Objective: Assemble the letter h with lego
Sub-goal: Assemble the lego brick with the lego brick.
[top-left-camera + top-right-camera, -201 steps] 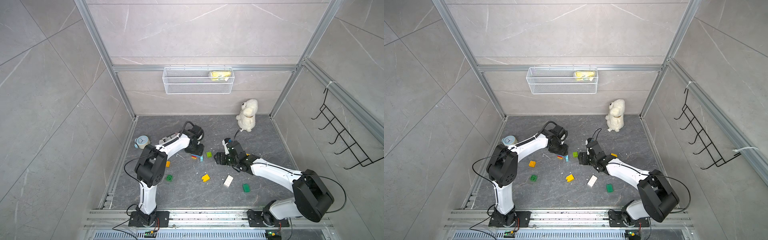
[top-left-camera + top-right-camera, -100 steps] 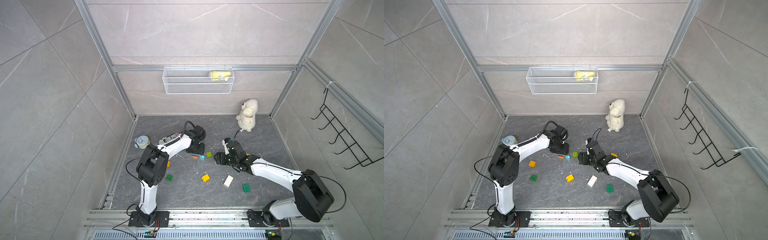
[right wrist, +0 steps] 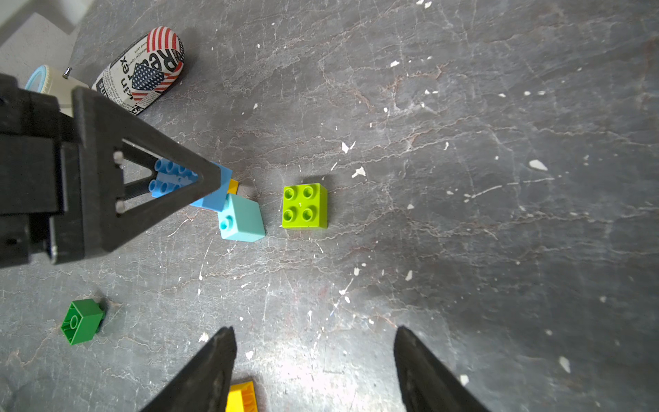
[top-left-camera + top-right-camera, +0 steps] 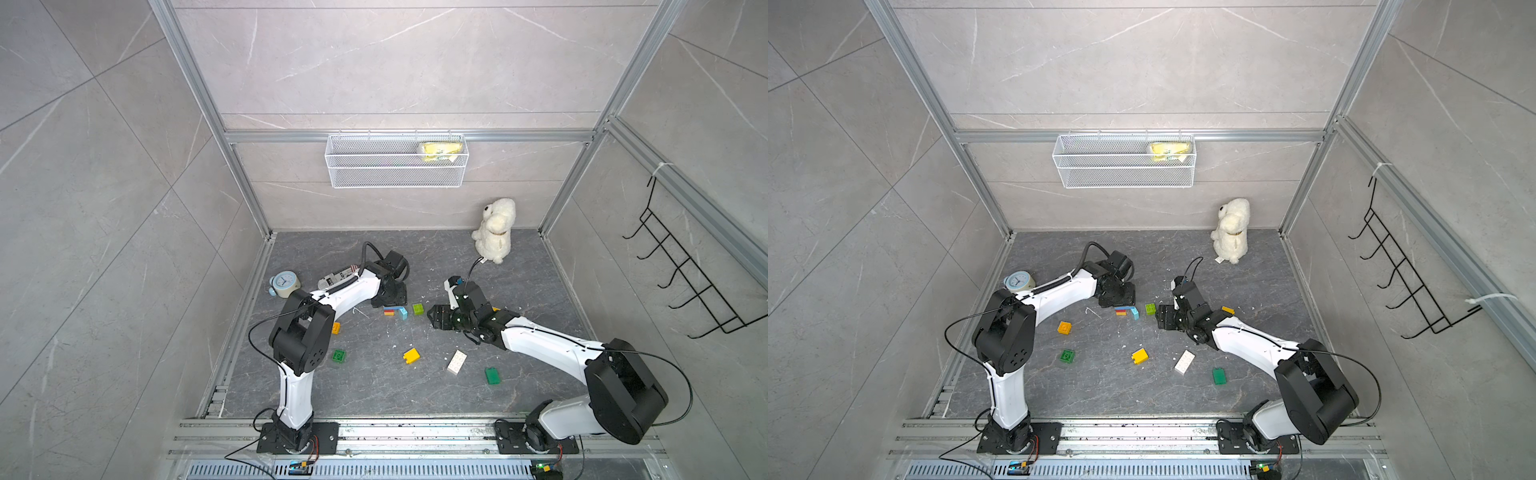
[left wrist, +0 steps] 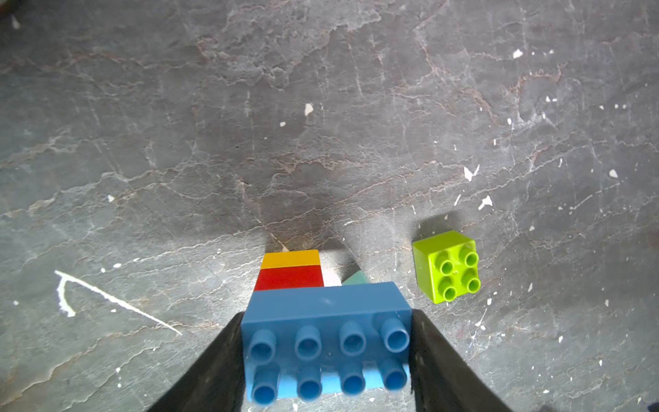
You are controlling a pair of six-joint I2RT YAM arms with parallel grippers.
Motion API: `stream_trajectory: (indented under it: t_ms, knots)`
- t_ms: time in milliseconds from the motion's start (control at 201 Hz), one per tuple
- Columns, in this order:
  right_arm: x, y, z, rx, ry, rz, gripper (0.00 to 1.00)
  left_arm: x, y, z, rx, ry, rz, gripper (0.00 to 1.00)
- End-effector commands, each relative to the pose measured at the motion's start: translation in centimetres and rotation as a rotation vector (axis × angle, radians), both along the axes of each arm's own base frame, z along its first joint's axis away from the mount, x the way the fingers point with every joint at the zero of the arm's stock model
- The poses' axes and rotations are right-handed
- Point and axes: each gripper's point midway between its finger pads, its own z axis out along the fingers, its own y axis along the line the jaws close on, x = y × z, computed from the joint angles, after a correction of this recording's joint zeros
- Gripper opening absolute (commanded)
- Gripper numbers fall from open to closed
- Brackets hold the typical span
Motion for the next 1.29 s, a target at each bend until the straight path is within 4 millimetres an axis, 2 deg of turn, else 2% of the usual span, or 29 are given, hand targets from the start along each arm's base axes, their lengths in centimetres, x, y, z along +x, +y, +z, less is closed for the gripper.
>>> stream_trajectory:
  t_ms: [0, 214, 378, 682, 886, 1289]
  knots:
    - [0.1, 0.5, 0.0, 0.017, 0.015, 0.017, 0.72, -1.8, 2.3, -0.5, 0.049, 0.058, 0.05, 0.0]
    - [-0.1, 1.7, -0.8, 0.04, 0.067, 0.063, 0.63, -3.0, 2.7, 0.2, 0.031, 0.072, 0.068, 0.0]
    - [0.0, 2.6, -1.6, 0.052, 0.099, 0.09, 0.52, -3.6, 2.7, 0.7, 0.002, 0.087, 0.111, 0.0]
    - [2.1, 5.7, -4.4, 0.077, 0.187, 0.143, 0.25, -4.0, 2.2, 0.9, -0.029, 0.088, 0.211, 0.0]
    - [2.7, 7.1, -5.6, 0.115, 0.22, 0.165, 0.2, -4.0, 1.5, 1.0, -0.038, 0.075, 0.219, 0.0]
    - [4.1, 7.9, -8.5, 0.108, 0.26, 0.142, 0.13, -3.5, 0.4, 1.4, -0.053, 0.07, 0.228, 0.0]
